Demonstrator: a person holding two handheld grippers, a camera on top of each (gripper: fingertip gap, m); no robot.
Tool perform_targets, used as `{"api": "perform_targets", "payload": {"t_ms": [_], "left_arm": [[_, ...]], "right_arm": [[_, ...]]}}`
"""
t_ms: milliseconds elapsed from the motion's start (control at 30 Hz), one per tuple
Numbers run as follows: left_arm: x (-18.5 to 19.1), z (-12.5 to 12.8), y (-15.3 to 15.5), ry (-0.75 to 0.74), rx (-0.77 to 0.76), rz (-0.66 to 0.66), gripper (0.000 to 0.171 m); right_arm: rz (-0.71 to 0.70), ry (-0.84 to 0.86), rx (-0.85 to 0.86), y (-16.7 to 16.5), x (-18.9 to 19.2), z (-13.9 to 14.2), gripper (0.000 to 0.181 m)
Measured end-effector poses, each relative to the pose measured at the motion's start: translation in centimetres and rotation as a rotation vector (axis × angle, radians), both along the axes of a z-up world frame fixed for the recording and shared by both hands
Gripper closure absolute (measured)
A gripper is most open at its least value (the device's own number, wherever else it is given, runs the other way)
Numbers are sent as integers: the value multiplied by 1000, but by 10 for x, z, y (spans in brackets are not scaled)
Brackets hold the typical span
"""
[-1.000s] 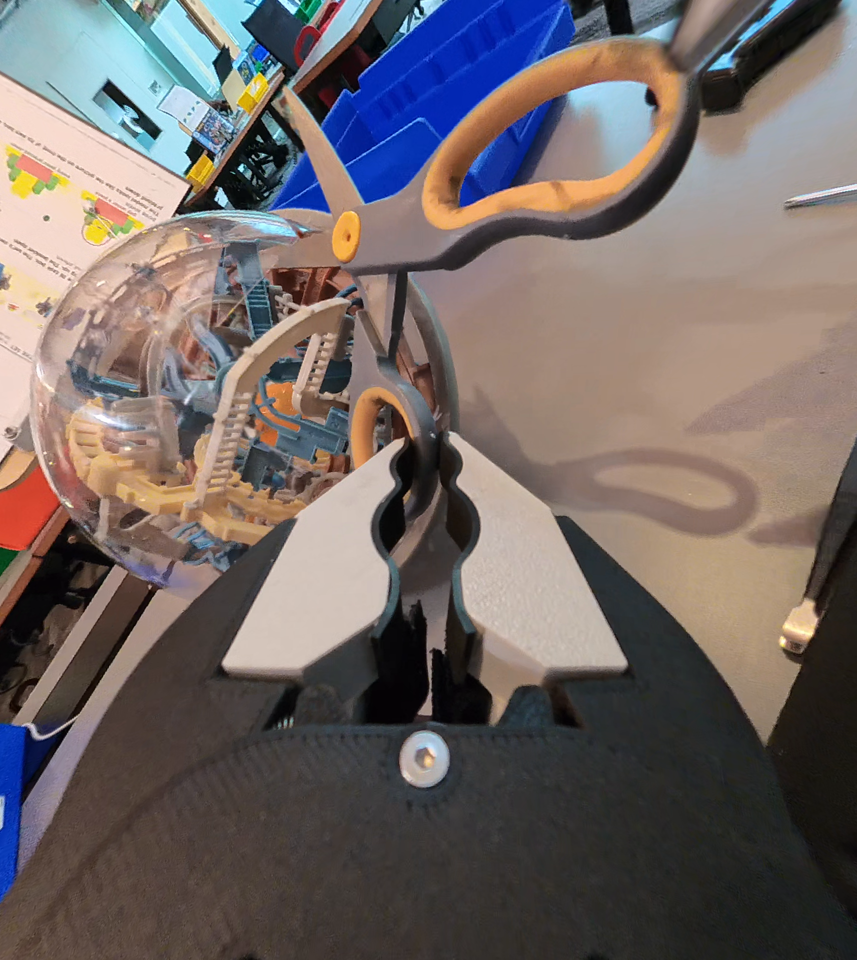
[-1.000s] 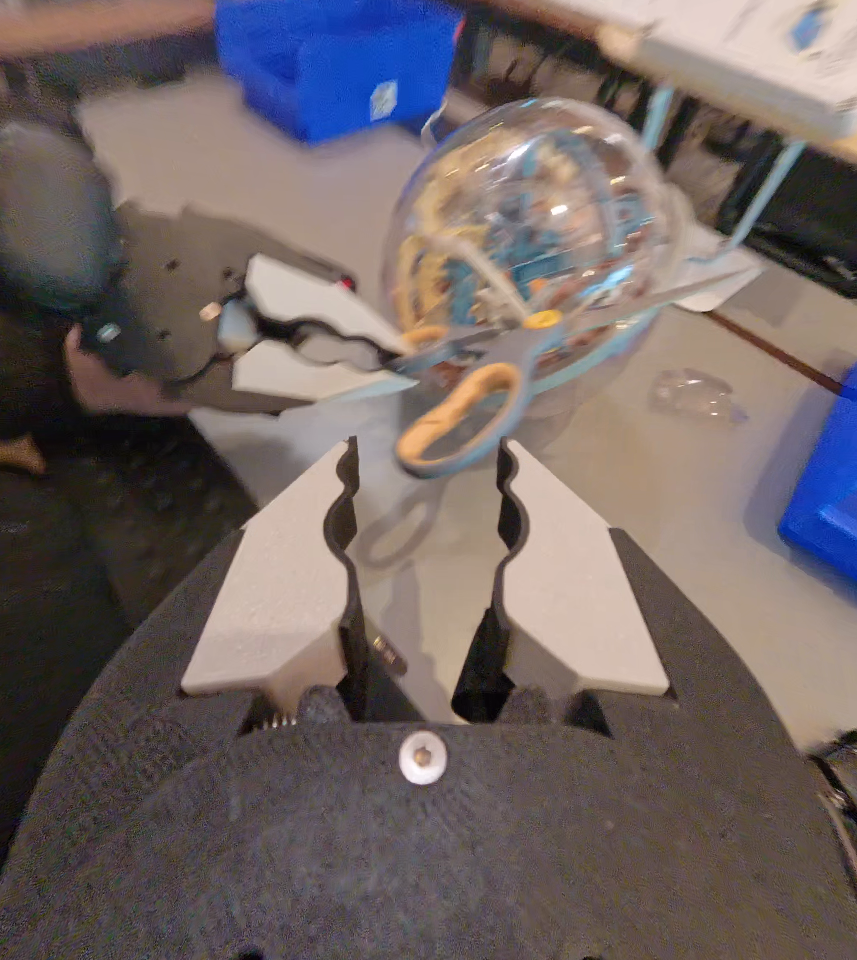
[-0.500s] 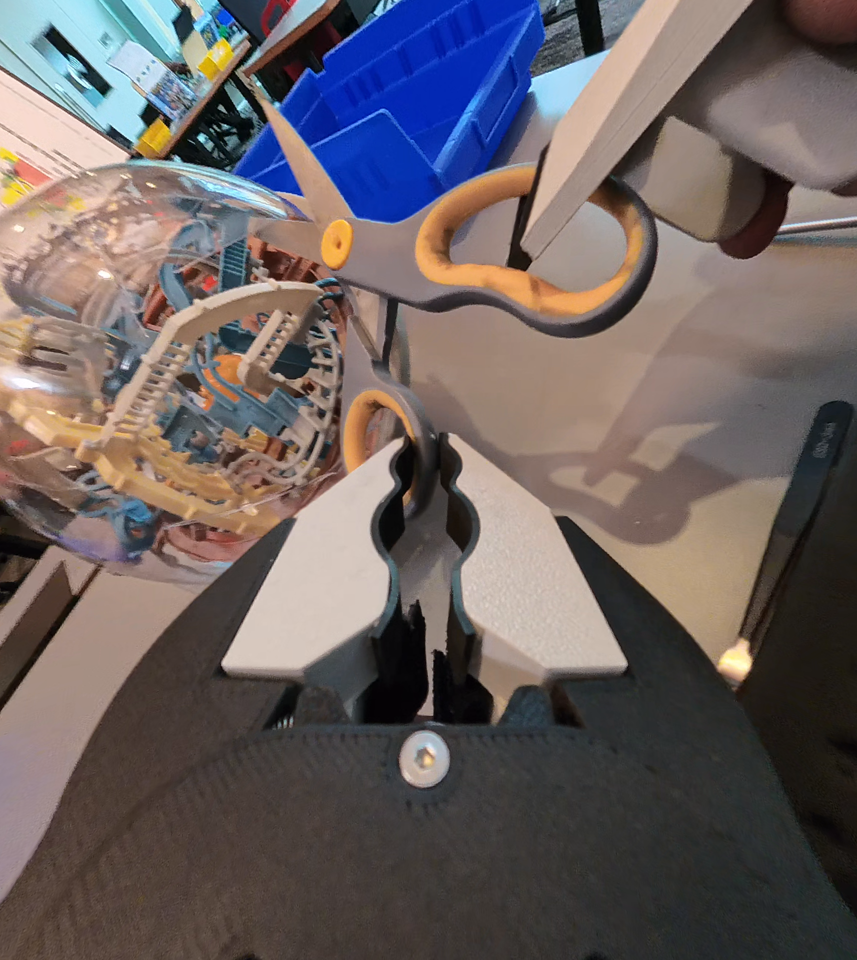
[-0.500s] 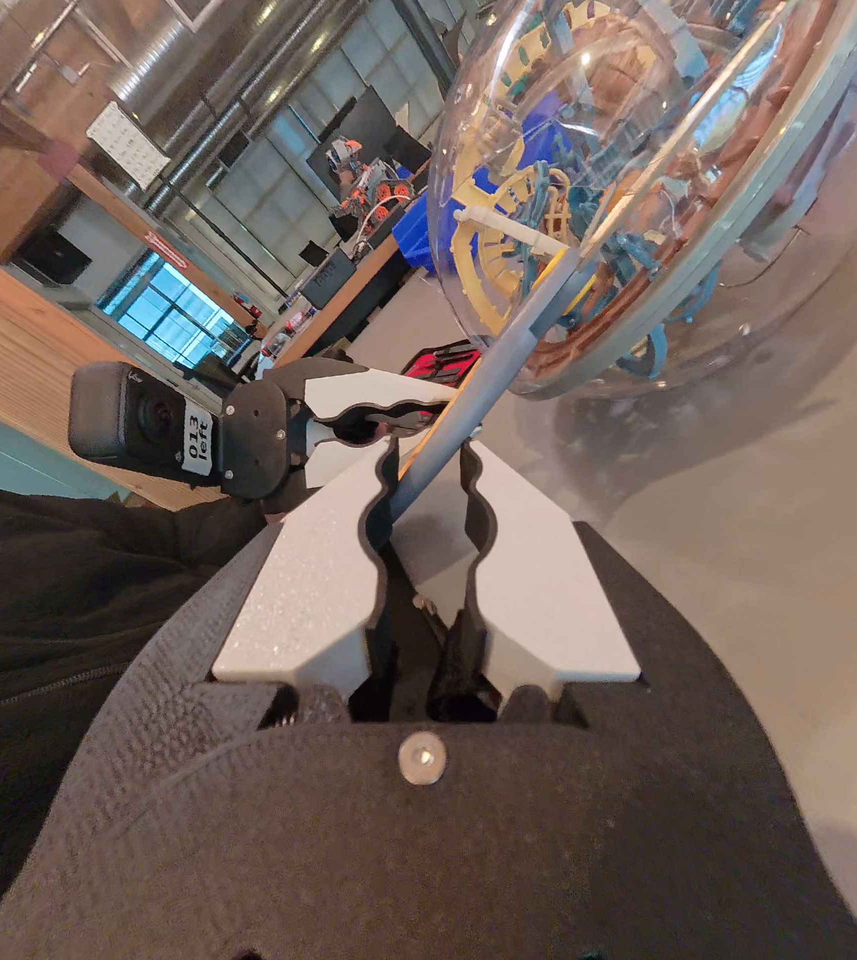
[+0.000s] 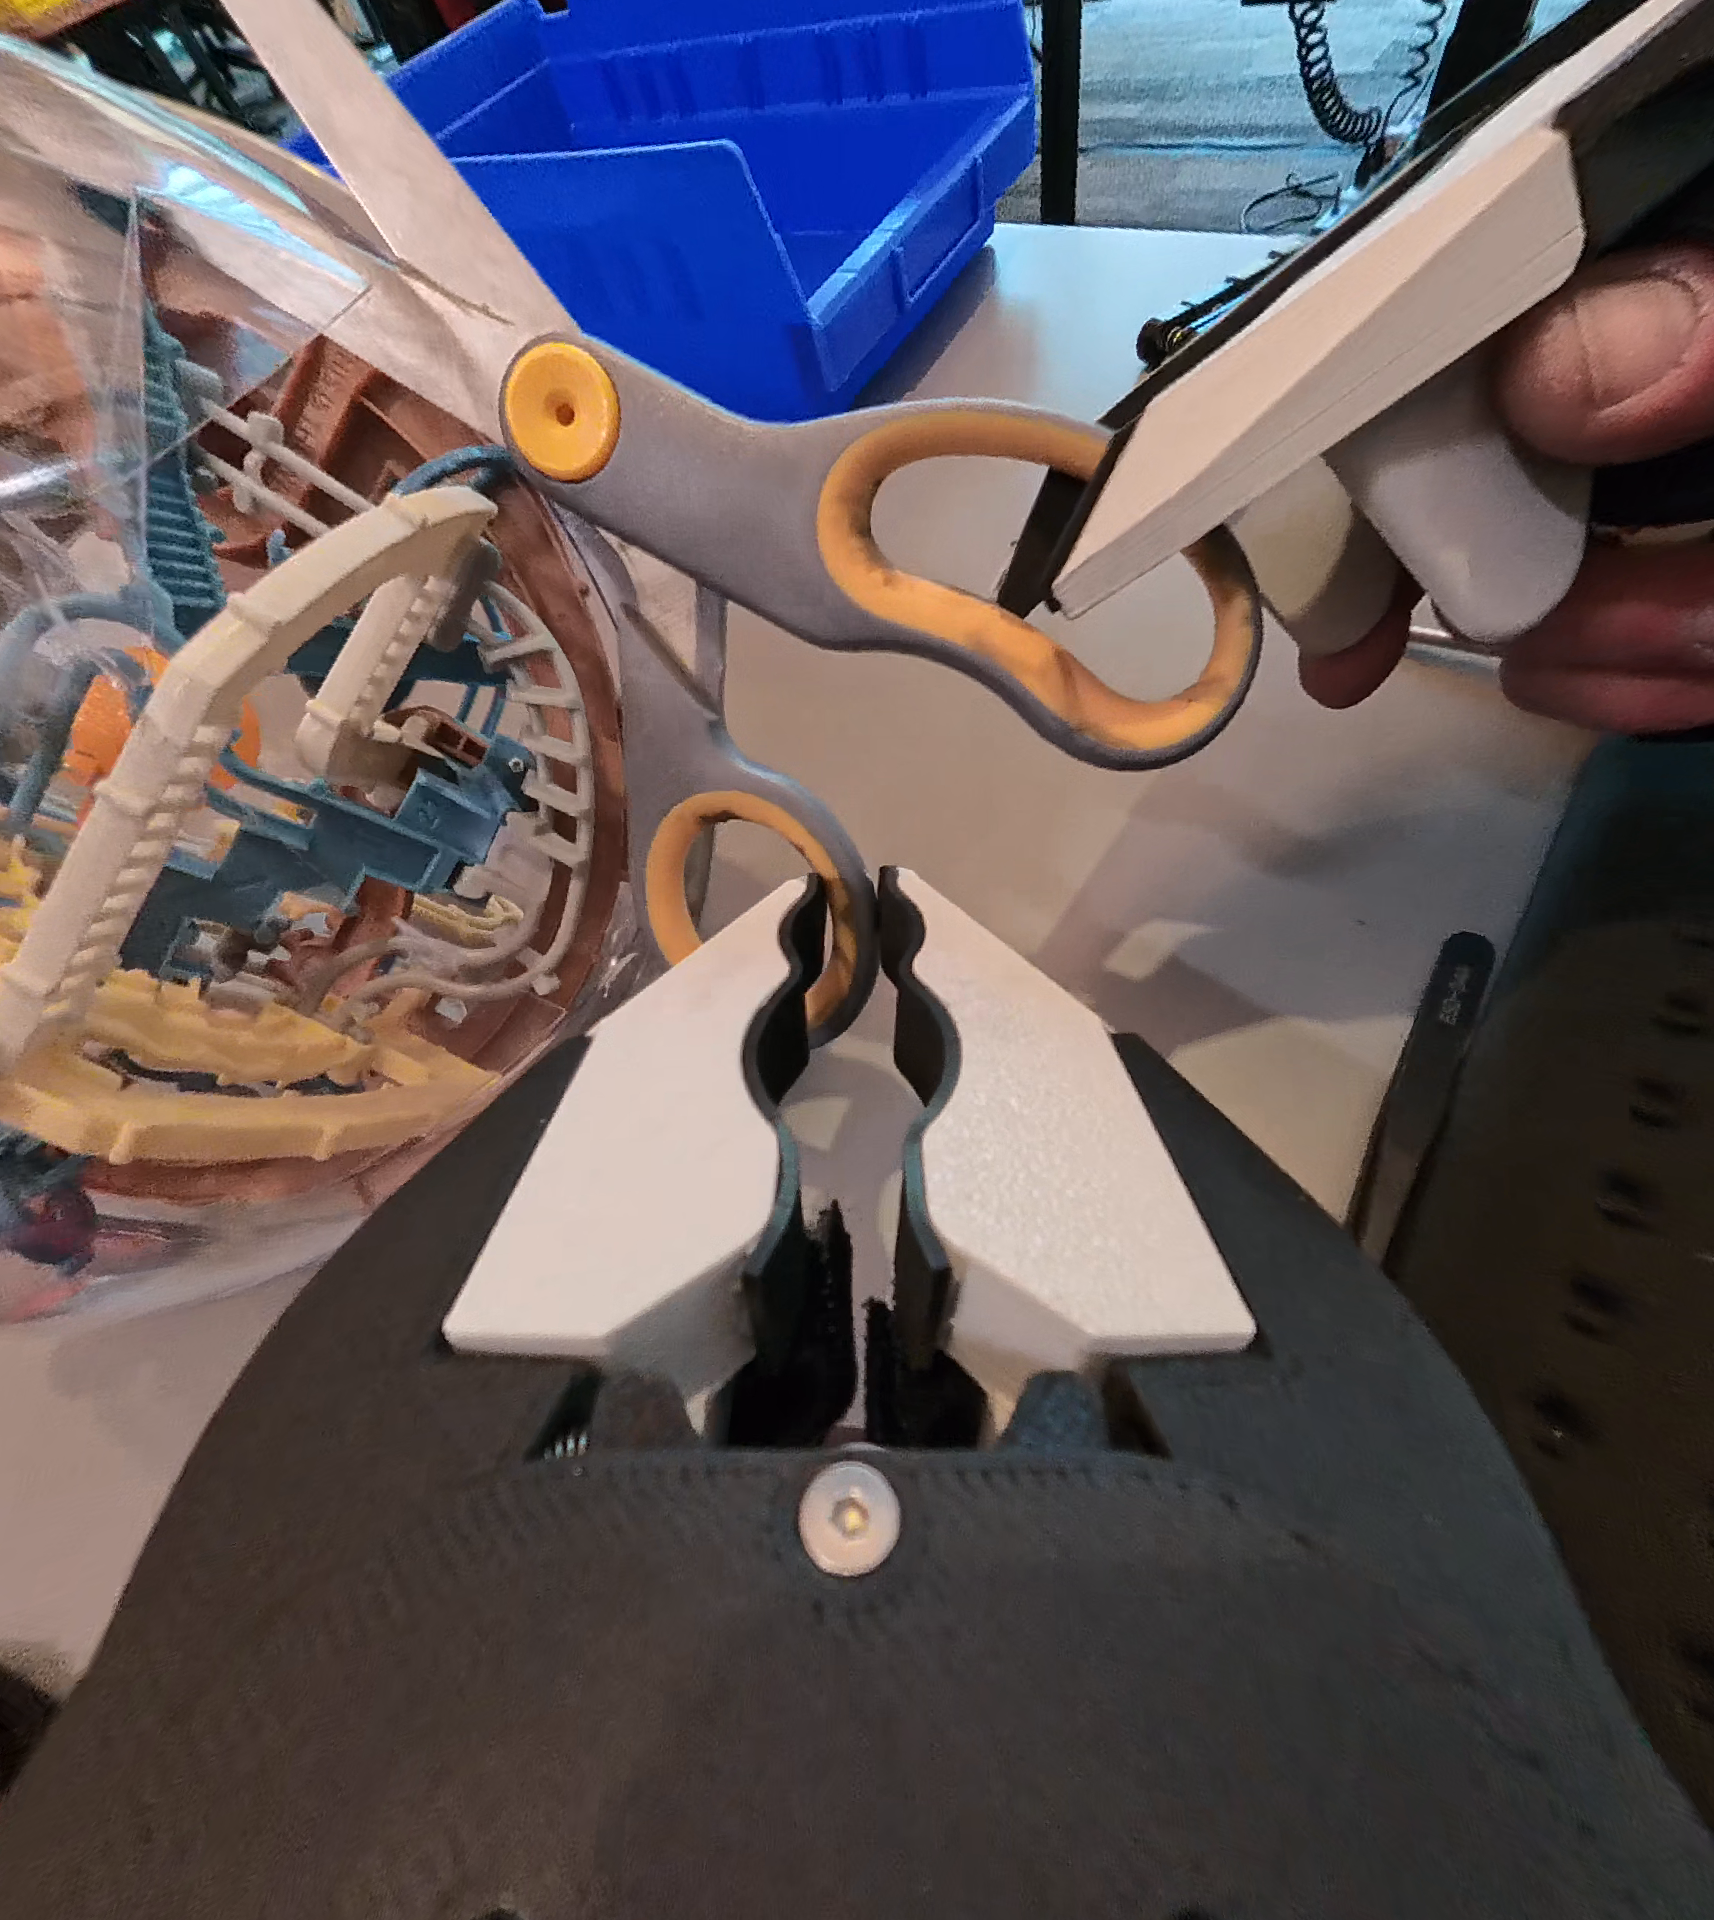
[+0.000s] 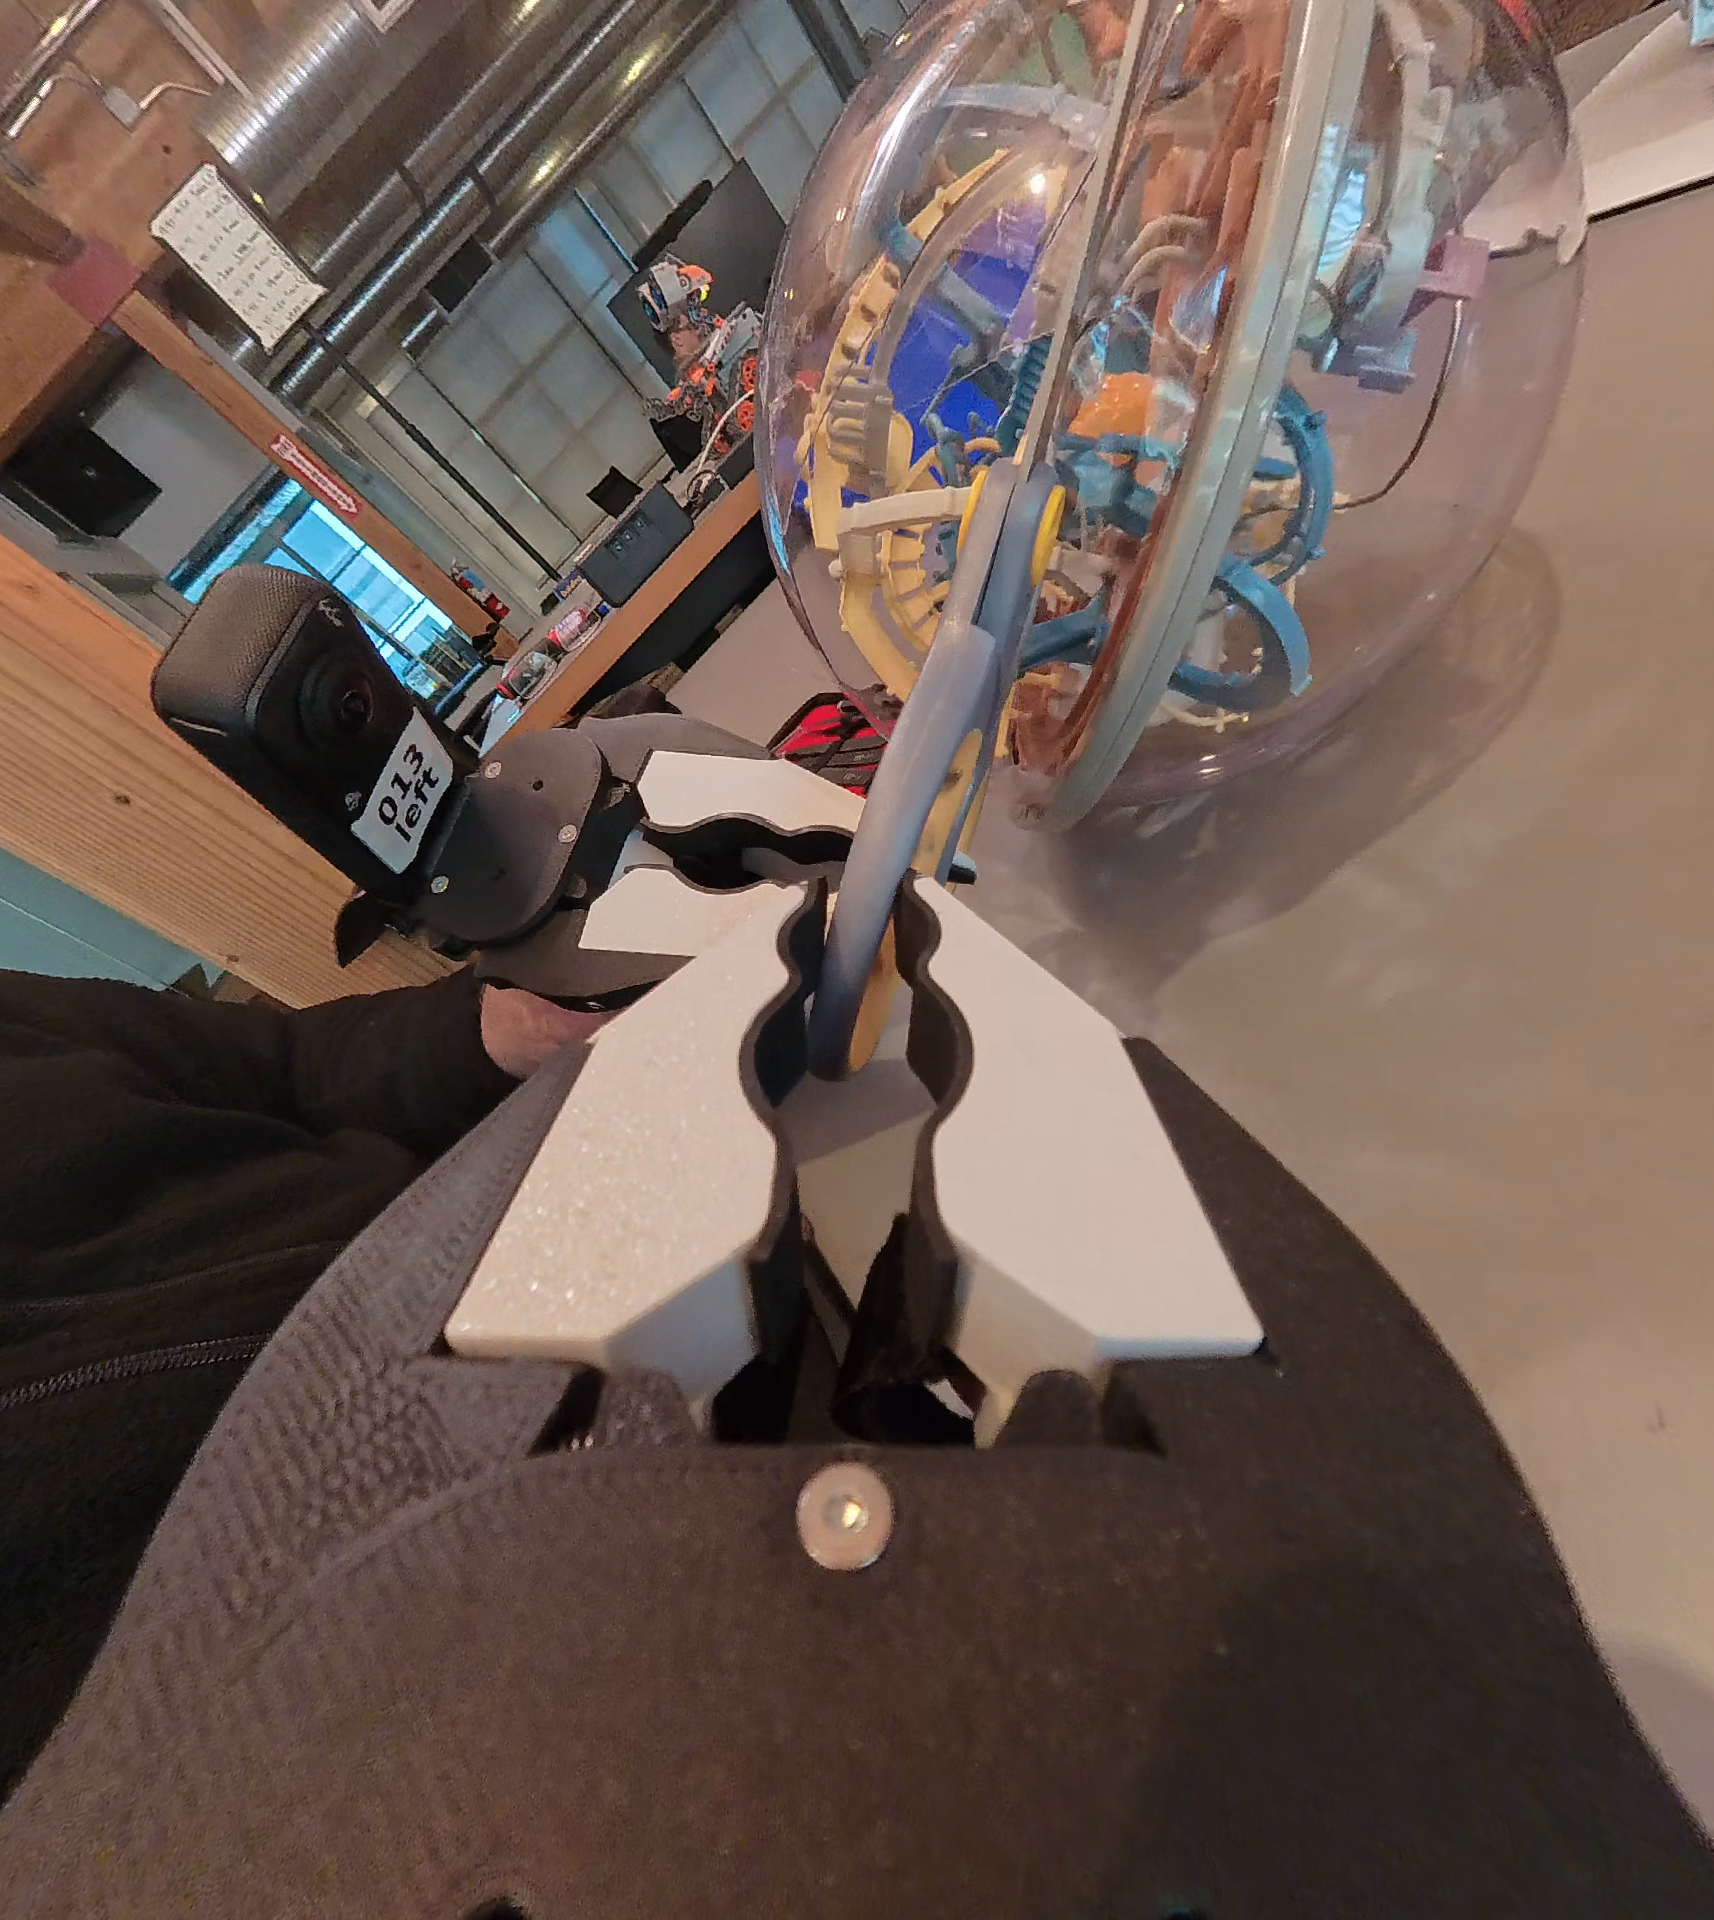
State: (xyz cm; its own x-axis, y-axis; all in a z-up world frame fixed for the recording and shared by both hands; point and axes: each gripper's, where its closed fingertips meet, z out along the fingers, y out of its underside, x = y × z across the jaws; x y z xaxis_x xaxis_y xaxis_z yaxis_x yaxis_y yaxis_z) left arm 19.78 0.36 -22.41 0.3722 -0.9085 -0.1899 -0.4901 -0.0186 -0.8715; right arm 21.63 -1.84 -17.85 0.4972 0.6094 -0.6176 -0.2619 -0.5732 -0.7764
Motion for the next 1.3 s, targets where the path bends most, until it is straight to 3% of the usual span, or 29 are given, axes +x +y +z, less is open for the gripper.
{"api": "perform_targets", "payload": {"t_ms": [267, 367, 667, 867, 1100, 1300], "left_arm": [[2, -8, 2, -52, -113, -5, 167], [7, -14, 1, -48, -137, -5, 167], [6, -20, 7, -64, -193, 17, 167], [7, -23, 11, -59, -198, 23, 167], [10, -25, 11, -45, -175, 18, 167], [12, -29, 11, -31, -172, 6, 167]], "right_arm": [[19, -54, 0, 4, -4, -4, 174], [106, -40, 16, -5, -23, 1, 177], [5, -396, 131, 5, -28, -9, 175], [0, -482, 166, 9, -28, -13, 174], [6, -333, 94, 11, -19, -13, 175], [20, -351, 73, 11, -16, -17, 175]]}}
